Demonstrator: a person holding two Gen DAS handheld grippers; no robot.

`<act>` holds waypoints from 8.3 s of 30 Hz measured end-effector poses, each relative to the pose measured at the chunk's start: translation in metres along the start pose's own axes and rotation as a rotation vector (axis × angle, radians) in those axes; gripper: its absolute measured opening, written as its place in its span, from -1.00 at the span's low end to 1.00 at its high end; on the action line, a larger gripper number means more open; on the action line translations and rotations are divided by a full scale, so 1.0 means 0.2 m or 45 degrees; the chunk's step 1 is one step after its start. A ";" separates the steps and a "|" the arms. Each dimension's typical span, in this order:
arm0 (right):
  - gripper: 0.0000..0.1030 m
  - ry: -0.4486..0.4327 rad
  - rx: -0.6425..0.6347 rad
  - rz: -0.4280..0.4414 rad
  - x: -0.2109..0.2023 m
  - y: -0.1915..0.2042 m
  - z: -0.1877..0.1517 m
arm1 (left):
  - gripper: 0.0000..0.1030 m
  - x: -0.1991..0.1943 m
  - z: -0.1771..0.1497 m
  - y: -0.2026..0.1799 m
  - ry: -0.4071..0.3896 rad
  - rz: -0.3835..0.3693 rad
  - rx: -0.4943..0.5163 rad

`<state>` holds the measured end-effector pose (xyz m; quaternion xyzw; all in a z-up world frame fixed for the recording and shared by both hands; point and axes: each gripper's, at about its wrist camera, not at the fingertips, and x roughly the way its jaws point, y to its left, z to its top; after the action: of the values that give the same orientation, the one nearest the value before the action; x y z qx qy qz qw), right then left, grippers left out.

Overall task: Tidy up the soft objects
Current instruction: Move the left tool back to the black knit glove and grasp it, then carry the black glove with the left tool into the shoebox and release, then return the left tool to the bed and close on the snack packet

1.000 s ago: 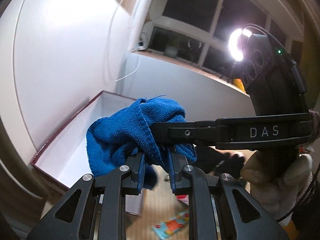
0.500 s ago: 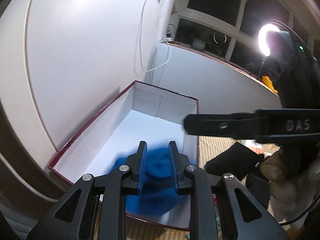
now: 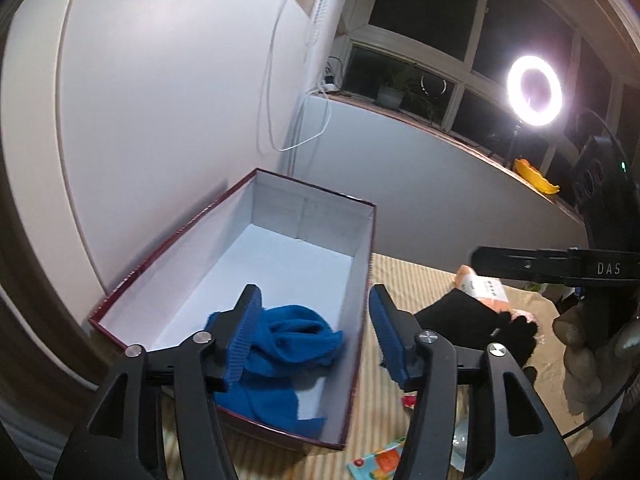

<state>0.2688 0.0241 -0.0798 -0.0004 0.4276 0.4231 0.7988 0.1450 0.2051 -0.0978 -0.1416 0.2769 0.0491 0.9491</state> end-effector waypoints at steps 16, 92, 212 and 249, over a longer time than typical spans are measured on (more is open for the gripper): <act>0.29 -0.088 0.217 -0.211 -0.53 -0.57 -0.42 | 0.13 0.14 -0.17 -0.41 0.177 -0.256 0.066; -0.87 0.044 0.558 -0.085 -0.34 -0.93 -0.85 | -0.82 0.58 -0.52 -1.11 0.594 -0.487 0.450; 0.31 0.017 0.443 -0.153 -0.43 -0.63 -0.96 | 0.26 0.14 -0.39 -0.57 0.418 -0.291 0.207; -0.08 0.055 0.401 -0.147 -0.11 -0.50 -0.94 | 0.08 0.52 -0.54 -0.67 0.583 -0.137 0.337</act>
<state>0.2030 -0.1232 -0.2205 0.0911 0.5049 0.3042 0.8026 0.2001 0.0471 -0.2093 -0.0383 0.4806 -0.0712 0.8732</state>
